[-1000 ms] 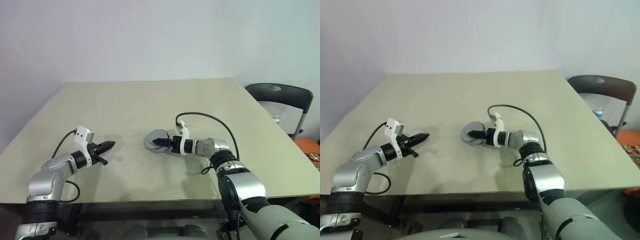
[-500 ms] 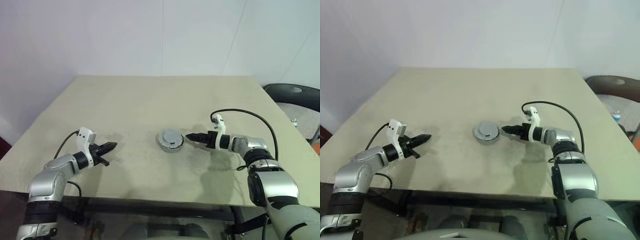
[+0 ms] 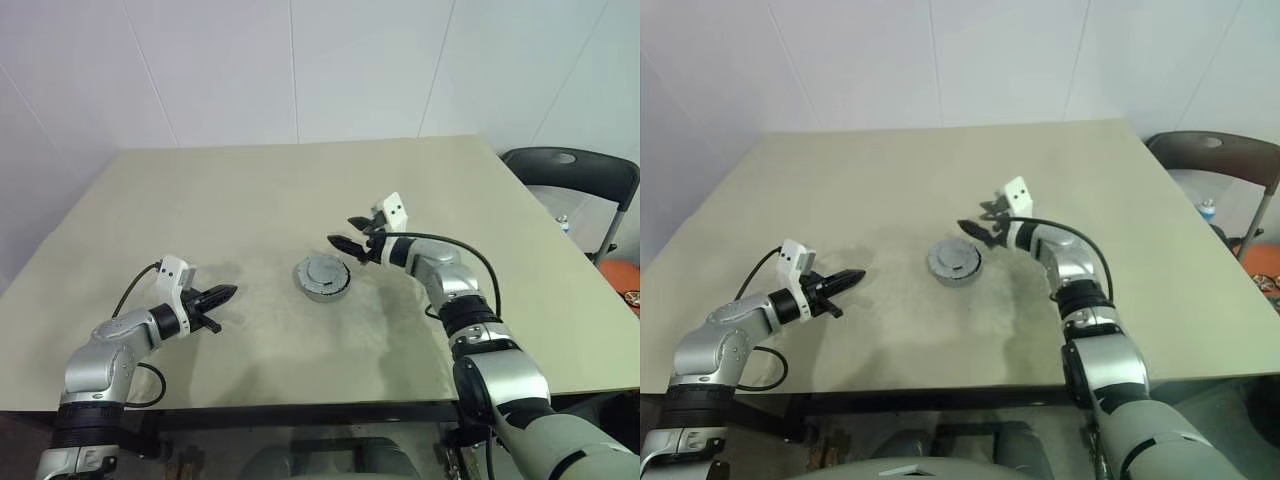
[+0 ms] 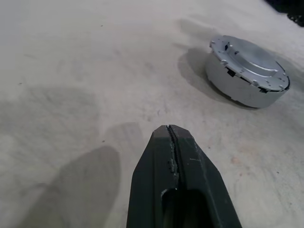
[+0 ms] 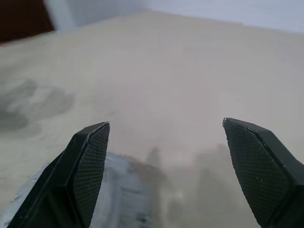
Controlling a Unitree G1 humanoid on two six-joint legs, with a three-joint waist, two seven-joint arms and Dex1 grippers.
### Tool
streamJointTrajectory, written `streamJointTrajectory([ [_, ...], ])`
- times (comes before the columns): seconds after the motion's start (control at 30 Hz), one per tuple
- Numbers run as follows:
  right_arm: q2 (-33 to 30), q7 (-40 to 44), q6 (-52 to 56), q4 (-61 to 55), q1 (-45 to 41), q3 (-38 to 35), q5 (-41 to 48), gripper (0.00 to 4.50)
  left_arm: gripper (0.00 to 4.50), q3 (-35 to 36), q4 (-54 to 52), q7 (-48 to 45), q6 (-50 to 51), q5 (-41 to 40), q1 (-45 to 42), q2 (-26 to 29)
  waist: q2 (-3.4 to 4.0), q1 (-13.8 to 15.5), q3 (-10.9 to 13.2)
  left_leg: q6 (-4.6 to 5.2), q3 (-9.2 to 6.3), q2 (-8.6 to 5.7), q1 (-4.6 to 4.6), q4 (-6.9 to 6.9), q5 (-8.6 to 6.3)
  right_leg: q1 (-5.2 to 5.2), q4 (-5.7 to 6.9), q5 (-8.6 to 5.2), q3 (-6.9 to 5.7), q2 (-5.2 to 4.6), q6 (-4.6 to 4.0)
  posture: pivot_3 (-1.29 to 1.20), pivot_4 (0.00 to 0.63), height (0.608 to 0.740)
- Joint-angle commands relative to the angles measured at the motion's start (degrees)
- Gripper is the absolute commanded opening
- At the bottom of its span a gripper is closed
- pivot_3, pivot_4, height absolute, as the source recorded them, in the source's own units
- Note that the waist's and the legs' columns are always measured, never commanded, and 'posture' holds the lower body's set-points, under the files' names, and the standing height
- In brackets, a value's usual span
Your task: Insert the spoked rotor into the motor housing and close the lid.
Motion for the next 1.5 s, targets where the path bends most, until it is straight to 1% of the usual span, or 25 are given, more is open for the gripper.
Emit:
streamJointTrajectory([
  [0.03, 1.7, 3.4, -5.4, -0.3, -1.9, 4.2, -3.3, 3.99, 0.0, 0.1, -0.9, 0.1, -0.8, -0.1, -0.5, 0.2, 0.0, 0.0, 0.0, -0.01, 0.0, 0.0, 0.03, 0.0, 0.01, 0.0, 0.04, 0.0, 0.02, 0.01, 0.0, 0.0, 0.0, 0.74],
  [0.13, 2.6, 4.6, -9.0, 3.5, -4.3, 6.0, -5.5, 3.99, 0.0, 0.1, -1.3, 0.0, -0.8, 0.0, -0.3, 0.2, 0.01, 0.0, 0.0, -0.03, 0.01, -0.01, 0.12, 0.01, 0.02, 0.07, 0.07, 0.01, 0.03, 0.06, -0.01, 0.0, 0.0, 0.74],
  [0.27, 3.3, 4.1, -11.1, 11.4, -10.5, 5.0, -6.1, 3.99, 0.0, 0.7, -2.2, 0.8, -0.6, -0.2, 0.2, 0.3, 0.02, 0.0, 0.0, -0.04, 0.02, -0.03, 0.2, 0.02, 0.03, 0.12, 0.11, 0.02, 0.03, 0.08, -0.03, 0.0, 0.0, 0.74],
  [0.43, 2.9, 2.5, -12.6, 17.4, -14.3, 3.9, -6.7, 3.99, 0.0, 1.3, -3.1, 1.4, -0.8, -0.4, 1.8, 0.4, 0.02, 0.0, 0.0, -0.08, 0.01, -0.01, 0.26, -0.04, 0.05, 0.13, 0.12, 0.02, 0.06, 0.1, -0.05, 0.0, 0.0, 0.74],
  [0.53, 2.2, 6.0, -12.3, 17.9, -13.8, 4.1, -6.9, 3.99, 0.0, 1.4, -3.7, 1.7, -0.8, -0.6, 2.5, 0.2, 0.02, 0.0, 0.0, -0.07, 0.02, -0.02, 0.27, -0.03, 0.04, 0.15, 0.12, 0.02, 0.07, 0.1, -0.05, 0.0, 0.0, 0.74],
  [0.6, 1.7, 13.1, -8.9, 17.2, -13.1, 3.8, -5.4, 3.99, 0.0, 1.5, -3.8, 1.9, -0.8, -0.7, 2.6, 0.2, 0.02, 0.0, 0.0, -0.06, 0.02, -0.02, 0.27, -0.01, 0.04, 0.15, 0.13, 0.02, 0.07, 0.1, -0.05, 0.0, 0.0, 0.74],
  [0.63, 1.5, 15.1, -8.0, 17.0, -12.9, 3.7, -5.2, 3.99, 0.0, 1.4, -3.8, 1.9, -0.8, -0.8, 2.7, 0.2, 0.02, 0.0, 0.0, -0.06, 0.02, -0.02, 0.27, 0.0, 0.04, 0.16, 0.14, 0.02, 0.07, 0.1, -0.05, 0.0, 0.0, 0.74],
  [0.8, 0.8, 18.3, -7.6, 16.5, -12.1, 4.2, -6.3, 3.99, 0.0, 1.1, -3.4, 1.8, -0.8, -0.7, 2.0, 0.4, 0.02, 0.0, 0.0, -0.06, 0.03, -0.02, 0.33, 0.01, 0.04, 0.2, 0.2, 0.02, 0.07, 0.1, -0.05, 0.0, 0.0, 0.74],
  [0.9, 0.3, 17.0, -10.0, 16.5, -11.4, 5.2, -8.3, 3.99, 0.0, 0.9, -3.0, 1.7, -0.9, -0.5, 1.3, 0.5, 0.02, -0.1, 0.0, -0.06, 0.04, -0.03, 0.48, 0.01, 0.04, 0.22, 0.31, 0.02, 0.11, 0.09, -0.05, 0.0, 0.0, 0.74],
  [1.07, 0.4, 15.9, -10.4, 16.2, -10.3, 4.9, -8.8, 3.99, 0.0, 0.7, -3.1, 1.7, -0.9, -0.3, 1.4, 0.5, 0.01, -0.1, 0.0, -0.07, 0.07, -0.05, 0.76, 0.01, 0.04, 0.37, 0.45, 0.01, 0.2, 0.13, -0.06, 0.0, 0.0, 0.74],
  [1.23, 0.8, 13.2, -10.5, 16.3, -9.2, 5.0, -9.8, 3.99, 0.0, 0.5, -3.2, 1.7, -0.8, -0.2, 1.7, 0.4, 0.01, -0.1, 0.0, -0.09, 0.07, -0.05, 0.77, 0.04, 0.05, 0.36, 0.53, 0.01, 0.22, 0.13, -0.06, 0.0, 0.0, 0.74],
  [1.5, 1.9, 12.2, -9.5, 15.0, -7.4, 5.3, -10.4, 3.99, 0.0, 0.2, -2.7, 2.1, -1.0, 0.0, 1.1, -0.1, 0.0, -0.1, 0.0, -0.1, 0.07, -0.05, 0.79, 0.04, 0.07, 0.36, 0.56, 0.01, 0.23, 0.14, -0.07, 0.0, 0.0, 0.74],
])
